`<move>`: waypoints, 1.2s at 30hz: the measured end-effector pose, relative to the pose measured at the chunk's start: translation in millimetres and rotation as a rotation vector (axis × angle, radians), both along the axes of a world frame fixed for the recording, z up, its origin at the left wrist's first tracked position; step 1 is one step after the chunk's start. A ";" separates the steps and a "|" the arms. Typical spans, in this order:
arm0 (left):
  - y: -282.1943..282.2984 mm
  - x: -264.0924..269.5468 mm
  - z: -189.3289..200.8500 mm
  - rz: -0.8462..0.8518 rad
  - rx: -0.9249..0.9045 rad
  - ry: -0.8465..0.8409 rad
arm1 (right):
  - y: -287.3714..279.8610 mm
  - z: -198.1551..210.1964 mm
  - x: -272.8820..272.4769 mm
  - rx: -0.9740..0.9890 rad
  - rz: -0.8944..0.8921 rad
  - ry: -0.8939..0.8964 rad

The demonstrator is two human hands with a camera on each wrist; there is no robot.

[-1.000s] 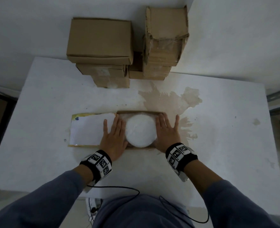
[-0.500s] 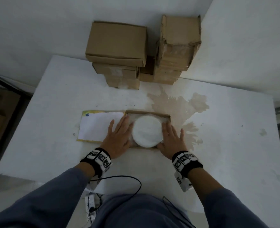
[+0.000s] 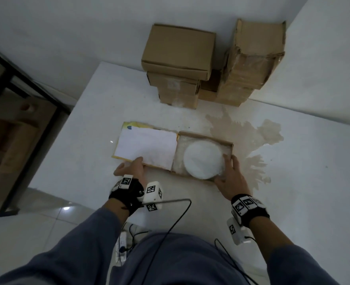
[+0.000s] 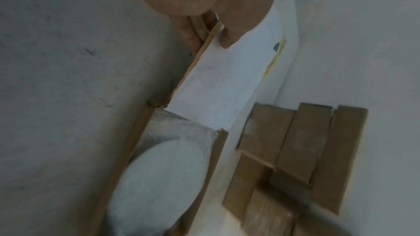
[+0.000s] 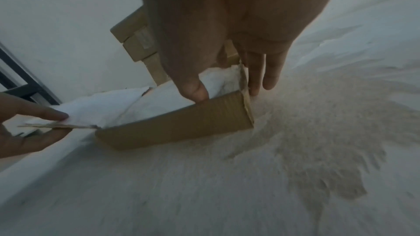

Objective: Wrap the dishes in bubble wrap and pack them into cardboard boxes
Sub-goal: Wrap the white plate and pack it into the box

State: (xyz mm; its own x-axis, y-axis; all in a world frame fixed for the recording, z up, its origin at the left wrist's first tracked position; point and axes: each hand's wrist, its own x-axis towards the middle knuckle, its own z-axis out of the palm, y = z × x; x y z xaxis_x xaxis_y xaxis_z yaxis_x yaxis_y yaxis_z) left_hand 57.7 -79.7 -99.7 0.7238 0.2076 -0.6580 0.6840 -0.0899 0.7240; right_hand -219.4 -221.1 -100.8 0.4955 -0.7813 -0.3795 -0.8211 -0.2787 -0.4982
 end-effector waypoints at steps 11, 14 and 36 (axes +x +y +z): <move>-24.8 -78.7 61.5 -1.326 -0.149 -0.712 | -4.2 79.0 16.6 0.374 -0.020 -0.454; -40.7 -89.2 53.6 -1.517 -0.053 -0.704 | 5.3 85.4 24.3 0.465 -0.153 -0.686; -120.3 -74.7 29.0 -2.407 0.528 -1.078 | -44.0 39.1 -9.7 0.372 -0.865 -0.450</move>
State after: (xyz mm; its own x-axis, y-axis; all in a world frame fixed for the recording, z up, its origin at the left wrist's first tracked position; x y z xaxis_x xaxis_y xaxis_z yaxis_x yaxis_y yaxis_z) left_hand -17.0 -200.0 -70.7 -0.2135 -0.9063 -0.3648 -0.9552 0.1152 0.2727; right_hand -229.1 -265.0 -61.7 -0.0222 -0.8084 -0.5882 -0.3845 0.5500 -0.7414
